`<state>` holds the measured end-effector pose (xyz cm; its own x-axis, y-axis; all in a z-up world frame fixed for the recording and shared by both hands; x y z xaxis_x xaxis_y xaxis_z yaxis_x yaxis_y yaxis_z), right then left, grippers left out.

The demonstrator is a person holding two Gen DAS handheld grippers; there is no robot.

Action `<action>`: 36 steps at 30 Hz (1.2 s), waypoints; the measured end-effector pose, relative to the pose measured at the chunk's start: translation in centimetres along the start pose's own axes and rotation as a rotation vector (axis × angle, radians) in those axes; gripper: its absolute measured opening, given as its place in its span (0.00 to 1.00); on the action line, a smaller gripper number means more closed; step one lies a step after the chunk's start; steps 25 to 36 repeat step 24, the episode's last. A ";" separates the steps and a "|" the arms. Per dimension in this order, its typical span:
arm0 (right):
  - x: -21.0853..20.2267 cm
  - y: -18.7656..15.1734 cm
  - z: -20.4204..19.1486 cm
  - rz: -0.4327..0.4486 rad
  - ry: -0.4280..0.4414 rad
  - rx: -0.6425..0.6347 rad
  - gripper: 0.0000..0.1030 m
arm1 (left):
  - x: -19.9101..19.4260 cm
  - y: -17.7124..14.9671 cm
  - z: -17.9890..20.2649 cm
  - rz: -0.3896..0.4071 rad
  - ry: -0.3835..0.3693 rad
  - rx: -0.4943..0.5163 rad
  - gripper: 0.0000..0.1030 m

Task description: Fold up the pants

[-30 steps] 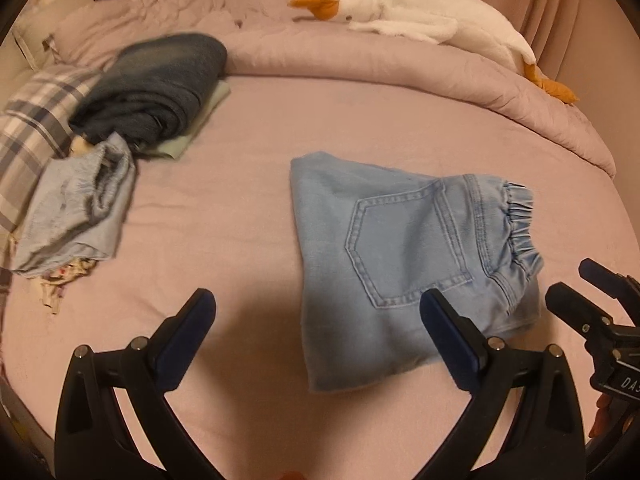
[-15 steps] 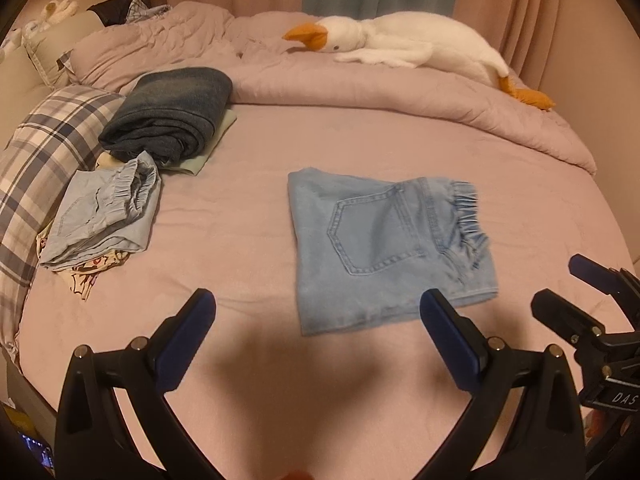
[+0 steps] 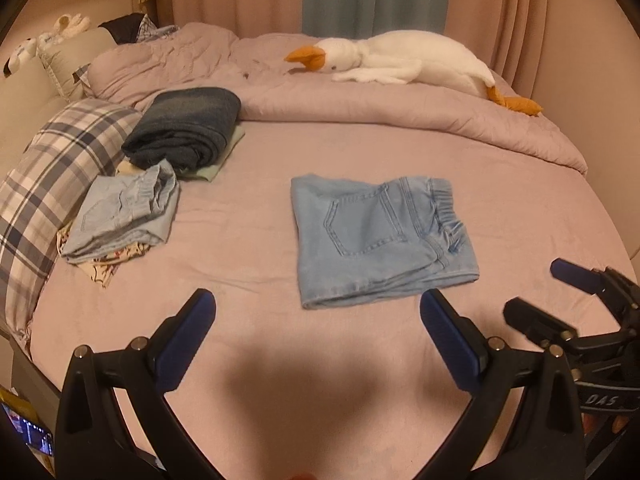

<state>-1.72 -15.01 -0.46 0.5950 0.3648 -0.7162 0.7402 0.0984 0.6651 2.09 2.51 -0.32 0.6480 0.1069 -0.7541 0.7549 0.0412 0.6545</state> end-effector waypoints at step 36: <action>-0.4 -0.8 -0.3 0.010 0.000 0.014 0.89 | -0.8 0.0 0.8 0.014 -0.016 0.008 0.99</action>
Point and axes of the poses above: each gripper's, at about its wrist camera, not at the fingertips, and x roughly the way its jaws point, z to its right, y to its top, the point moved 1 cm from there along x, roughly the way its jaws point, and after that the axes turned 8 degrees about x, right-handed, at the moved point
